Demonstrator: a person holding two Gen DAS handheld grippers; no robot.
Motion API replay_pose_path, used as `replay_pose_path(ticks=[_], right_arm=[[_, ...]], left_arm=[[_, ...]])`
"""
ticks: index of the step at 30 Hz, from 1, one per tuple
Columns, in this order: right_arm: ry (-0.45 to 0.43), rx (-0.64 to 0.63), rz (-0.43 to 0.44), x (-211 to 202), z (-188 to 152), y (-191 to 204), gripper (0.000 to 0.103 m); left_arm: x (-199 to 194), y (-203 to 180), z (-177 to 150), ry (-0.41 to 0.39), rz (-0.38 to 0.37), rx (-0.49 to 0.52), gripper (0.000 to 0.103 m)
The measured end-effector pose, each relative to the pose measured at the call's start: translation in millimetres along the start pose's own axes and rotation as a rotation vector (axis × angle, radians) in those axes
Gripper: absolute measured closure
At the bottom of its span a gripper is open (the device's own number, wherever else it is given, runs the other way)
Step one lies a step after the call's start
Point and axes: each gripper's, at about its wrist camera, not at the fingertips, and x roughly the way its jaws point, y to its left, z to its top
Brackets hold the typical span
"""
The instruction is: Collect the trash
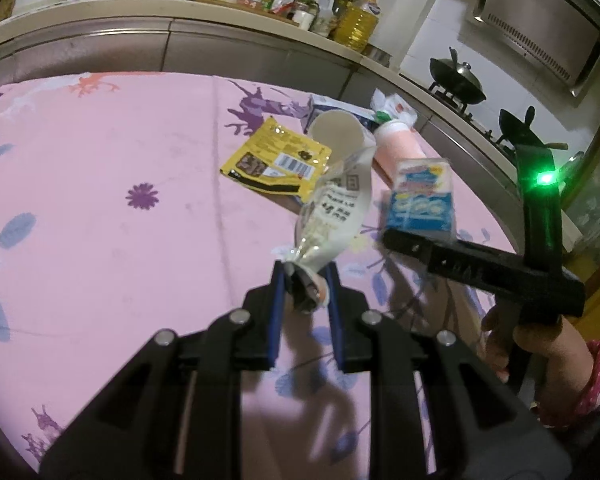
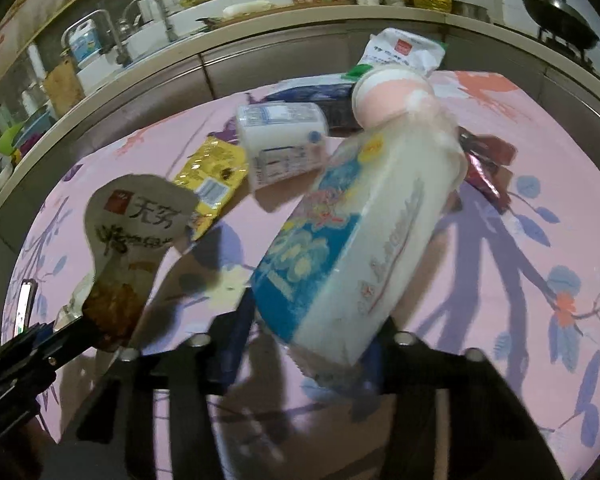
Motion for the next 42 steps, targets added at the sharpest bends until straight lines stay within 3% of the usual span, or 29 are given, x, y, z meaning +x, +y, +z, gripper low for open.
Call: replay_pose_path(ticks=[10, 12, 14, 17, 30, 33, 35, 42], right_arm=[[0.009, 0.083, -0.068, -15, -10, -33, 0.061], [0.005, 0.076, -0.072, -17, -12, -33, 0.058], [-0.007, 0.064, -0.083, -19, -13, -31, 0.045], [-0.037, 0.046, -0.1, -23, -16, -29, 0.033], [-0.06, 0.012, -0.086, -28, -21, -27, 0.028], [-0.071, 0.006, -0.081, -31, -22, -28, 0.028], [-0.078, 0.002, -0.077, -34, -23, -29, 0.028], [-0.092, 0.002, -0.059, -41, -28, -34, 0.028]], left_arm=[[1, 3, 1, 0.001, -0.015, -0.001, 0.084], [1, 3, 2, 0.0, -0.014, -0.001, 0.084], [1, 3, 1, 0.0, -0.011, 0.0, 0.084], [1, 4, 2, 0.001, -0.007, -0.001, 0.084], [0, -5, 3, 0.006, 0.03, 0.002, 0.083], [-1, -9, 3, 0.004, 0.04, 0.007, 0.075], [-2, -13, 3, -0.003, 0.054, 0.012, 0.061], [-3, -28, 3, -0.006, 0.071, 0.037, 0.058]])
